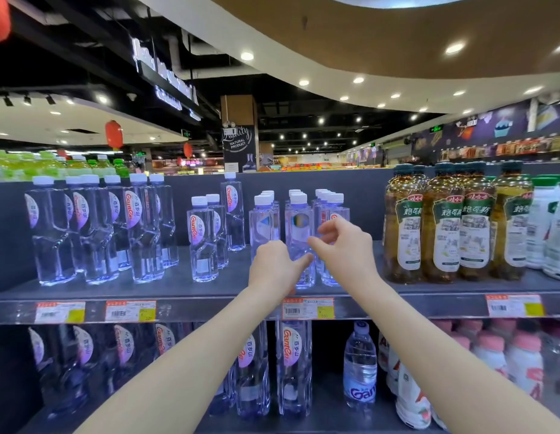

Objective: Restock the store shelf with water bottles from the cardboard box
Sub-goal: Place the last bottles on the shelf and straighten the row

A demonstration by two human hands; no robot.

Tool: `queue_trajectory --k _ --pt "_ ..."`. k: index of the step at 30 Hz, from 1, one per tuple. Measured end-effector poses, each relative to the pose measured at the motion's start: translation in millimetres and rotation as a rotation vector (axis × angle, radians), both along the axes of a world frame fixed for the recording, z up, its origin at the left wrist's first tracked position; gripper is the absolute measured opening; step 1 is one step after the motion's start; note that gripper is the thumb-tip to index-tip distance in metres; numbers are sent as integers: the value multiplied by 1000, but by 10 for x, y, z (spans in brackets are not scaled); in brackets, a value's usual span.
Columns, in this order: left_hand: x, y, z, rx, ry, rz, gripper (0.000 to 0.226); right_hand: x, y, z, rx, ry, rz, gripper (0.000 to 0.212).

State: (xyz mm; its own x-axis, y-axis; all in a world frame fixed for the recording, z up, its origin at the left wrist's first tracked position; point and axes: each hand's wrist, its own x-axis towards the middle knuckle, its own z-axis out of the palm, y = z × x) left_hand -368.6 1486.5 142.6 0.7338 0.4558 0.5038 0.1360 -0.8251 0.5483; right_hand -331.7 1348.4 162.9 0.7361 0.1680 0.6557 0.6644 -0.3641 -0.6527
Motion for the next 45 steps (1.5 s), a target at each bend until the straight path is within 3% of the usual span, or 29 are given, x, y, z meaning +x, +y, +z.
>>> queue_trajectory --k 3,6,13,21,26,33,38,45 --pt "-56 17 11 -23 -11 -4 65 -16 127 -11 -53 43 -9 33" --pt "-92 45 -13 -33 -28 -51 50 -52 176 -48 -70 58 -35 47" --pt "-173 84 -126 -29 -73 -126 43 -81 208 -154 -35 96 -37 57" --pt "-225 76 -231 105 -132 -189 28 -110 245 -119 -41 148 -91 47" --pt "-290 138 -283 159 -133 -212 28 -140 310 -113 -49 166 -93 58" --pt "-358 146 -350 100 -125 -238 36 -173 412 -63 -67 172 -132 37" --pt "-364 2 -446 54 -78 -272 25 -190 441 4 -92 151 -172 47" --pt "-402 86 -468 -33 -221 -312 31 -185 466 13 -151 86 -195 47"
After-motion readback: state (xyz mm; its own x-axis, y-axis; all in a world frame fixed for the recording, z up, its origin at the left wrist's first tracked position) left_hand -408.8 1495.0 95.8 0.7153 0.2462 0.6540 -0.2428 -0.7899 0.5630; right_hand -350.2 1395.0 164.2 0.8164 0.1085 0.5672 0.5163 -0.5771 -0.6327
